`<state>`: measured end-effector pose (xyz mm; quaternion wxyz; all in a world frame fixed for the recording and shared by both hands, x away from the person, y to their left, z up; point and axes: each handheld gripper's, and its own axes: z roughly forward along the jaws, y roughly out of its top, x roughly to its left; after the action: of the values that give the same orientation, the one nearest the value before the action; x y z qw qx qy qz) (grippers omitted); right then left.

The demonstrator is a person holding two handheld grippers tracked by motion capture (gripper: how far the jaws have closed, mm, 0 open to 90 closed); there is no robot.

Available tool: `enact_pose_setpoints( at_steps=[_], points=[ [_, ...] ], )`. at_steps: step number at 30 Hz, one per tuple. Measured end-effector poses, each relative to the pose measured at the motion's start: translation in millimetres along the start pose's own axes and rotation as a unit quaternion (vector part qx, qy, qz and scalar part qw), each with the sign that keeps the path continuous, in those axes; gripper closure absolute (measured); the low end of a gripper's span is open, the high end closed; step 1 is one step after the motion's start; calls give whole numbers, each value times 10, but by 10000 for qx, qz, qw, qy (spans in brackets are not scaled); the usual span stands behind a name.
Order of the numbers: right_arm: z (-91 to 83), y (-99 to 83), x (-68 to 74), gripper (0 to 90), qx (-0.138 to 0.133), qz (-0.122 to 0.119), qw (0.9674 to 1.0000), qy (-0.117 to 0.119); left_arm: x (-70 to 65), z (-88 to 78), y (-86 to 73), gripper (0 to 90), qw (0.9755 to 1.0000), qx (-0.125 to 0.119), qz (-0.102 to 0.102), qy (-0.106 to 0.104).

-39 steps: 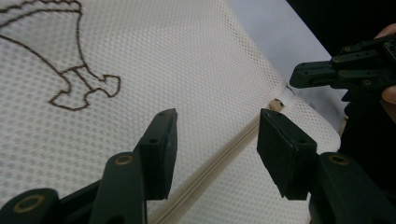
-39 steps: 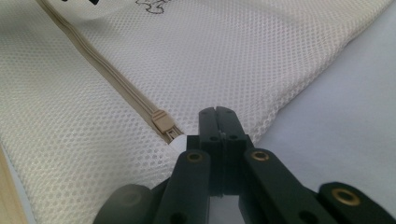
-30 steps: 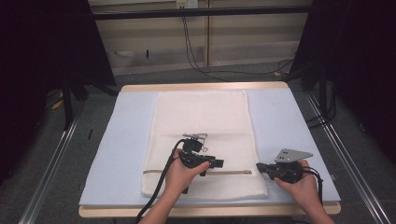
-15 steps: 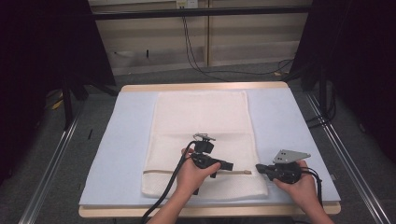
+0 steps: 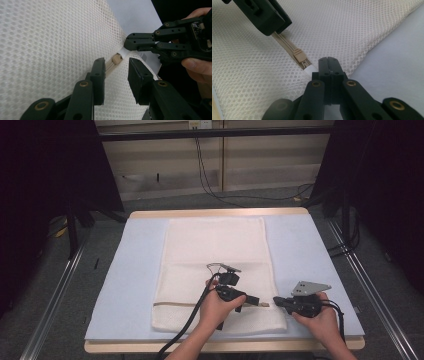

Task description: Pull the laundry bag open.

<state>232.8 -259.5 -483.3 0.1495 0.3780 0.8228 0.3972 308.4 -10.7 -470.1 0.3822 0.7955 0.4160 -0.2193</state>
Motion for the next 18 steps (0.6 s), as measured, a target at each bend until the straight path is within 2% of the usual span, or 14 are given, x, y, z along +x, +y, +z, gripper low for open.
enact_pose_setpoints(
  at_steps=[5, 8, 11, 12, 15, 18],
  points=[
    [3, -1, 1, 900, -8, 7, 10000, 6, -5, 104, 3, 673, 9996, 24, -252, -108],
    [3, -3, 4, 900, -5, 1, 10000, -12, -2, 130, 10, 705, 9998, 71, -190, -49],
    [9, -8, -1, 900, -20, 2, 10000, 20, -10, 170, 11, 704, 9993, 34, -327, -160],
    [8, -8, -1, 900, -20, -3, 10000, 18, 0, 180, 11, 708, 9996, 62, -253, -75],
    [9, -8, -1, 900, -11, -3, 10000, 26, -18, 223, 5, 716, 9994, 23, -338, -91],
    [14, -10, 4, 900, -3, -18, 10000, 19, -27, 235, 11, 738, 9995, 60, -295, -28]
  ],
)
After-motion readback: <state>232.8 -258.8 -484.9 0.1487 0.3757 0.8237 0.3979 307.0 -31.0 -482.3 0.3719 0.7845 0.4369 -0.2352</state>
